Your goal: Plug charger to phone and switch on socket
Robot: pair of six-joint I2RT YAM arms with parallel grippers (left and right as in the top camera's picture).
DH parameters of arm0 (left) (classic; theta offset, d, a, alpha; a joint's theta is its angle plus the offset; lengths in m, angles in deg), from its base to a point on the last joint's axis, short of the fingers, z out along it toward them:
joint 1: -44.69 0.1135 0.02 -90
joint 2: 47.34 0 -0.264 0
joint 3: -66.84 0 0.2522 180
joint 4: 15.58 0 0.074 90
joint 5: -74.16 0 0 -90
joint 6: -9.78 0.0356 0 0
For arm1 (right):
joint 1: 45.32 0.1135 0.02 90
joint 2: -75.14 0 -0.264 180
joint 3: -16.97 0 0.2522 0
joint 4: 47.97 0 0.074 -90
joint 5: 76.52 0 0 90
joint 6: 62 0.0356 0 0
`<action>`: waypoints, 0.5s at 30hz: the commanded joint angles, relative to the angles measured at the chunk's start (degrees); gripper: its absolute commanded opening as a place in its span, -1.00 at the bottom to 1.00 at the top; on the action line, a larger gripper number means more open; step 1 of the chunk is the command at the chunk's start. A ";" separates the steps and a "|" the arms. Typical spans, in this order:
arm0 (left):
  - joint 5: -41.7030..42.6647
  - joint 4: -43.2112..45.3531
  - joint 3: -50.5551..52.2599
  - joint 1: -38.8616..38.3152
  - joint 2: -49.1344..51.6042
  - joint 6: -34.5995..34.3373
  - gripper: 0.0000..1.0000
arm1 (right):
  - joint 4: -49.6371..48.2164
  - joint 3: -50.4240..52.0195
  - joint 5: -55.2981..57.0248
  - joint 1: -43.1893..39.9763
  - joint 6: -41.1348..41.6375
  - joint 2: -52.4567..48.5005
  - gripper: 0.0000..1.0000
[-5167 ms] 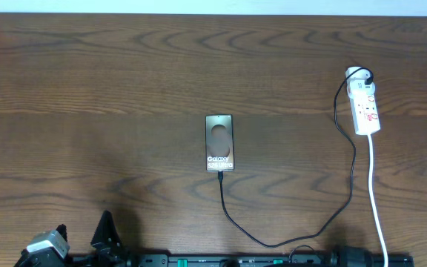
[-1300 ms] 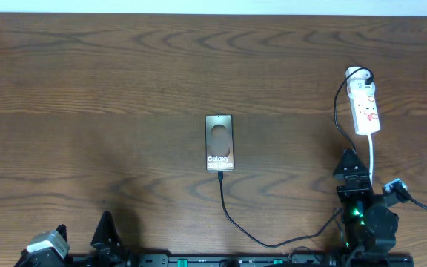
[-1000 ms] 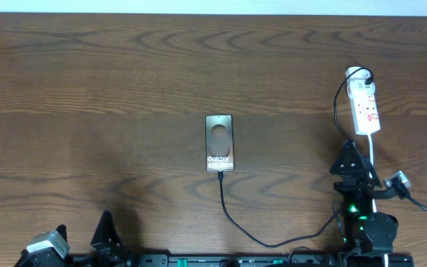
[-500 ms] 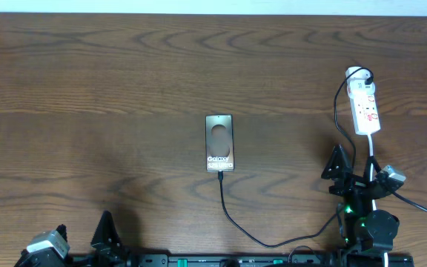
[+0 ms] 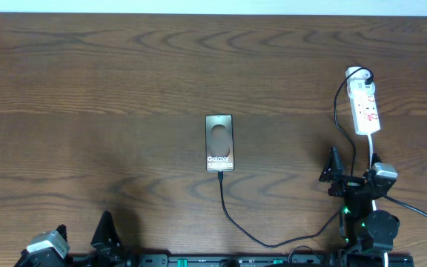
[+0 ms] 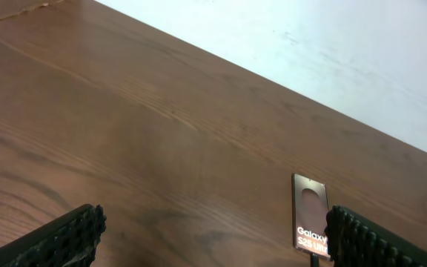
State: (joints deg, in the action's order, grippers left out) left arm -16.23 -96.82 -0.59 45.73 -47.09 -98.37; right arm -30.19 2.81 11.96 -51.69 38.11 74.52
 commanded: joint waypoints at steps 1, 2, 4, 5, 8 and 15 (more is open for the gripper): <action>-0.52 0.15 -0.46 0.13 0.11 0.31 0.94 | 0.22 0.11 -0.11 -1.68 -5.05 0.31 0.99; -0.52 0.15 -0.46 0.13 0.11 0.31 0.93 | 0.22 0.11 -0.11 -2.19 -5.07 0.31 0.98; -0.52 0.15 -0.46 0.13 0.11 0.31 0.94 | 0.22 0.11 -0.11 -3.06 -5.05 0.31 0.99; -0.52 0.15 -0.46 0.13 0.11 0.31 0.94 | 0.20 0.11 -0.11 -3.37 -5.05 0.31 0.98; -0.52 0.15 -0.46 0.13 0.11 0.31 0.93 | 0.20 0.11 -0.09 -3.74 -5.05 0.31 0.99; -0.52 0.15 -0.46 0.13 0.11 0.31 0.94 | 0.17 0.11 -0.11 -3.72 -5.05 0.33 0.99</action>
State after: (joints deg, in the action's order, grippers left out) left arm -16.23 -96.82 -0.59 45.73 -47.09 -98.35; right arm -30.22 2.81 11.96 -54.86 34.00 74.52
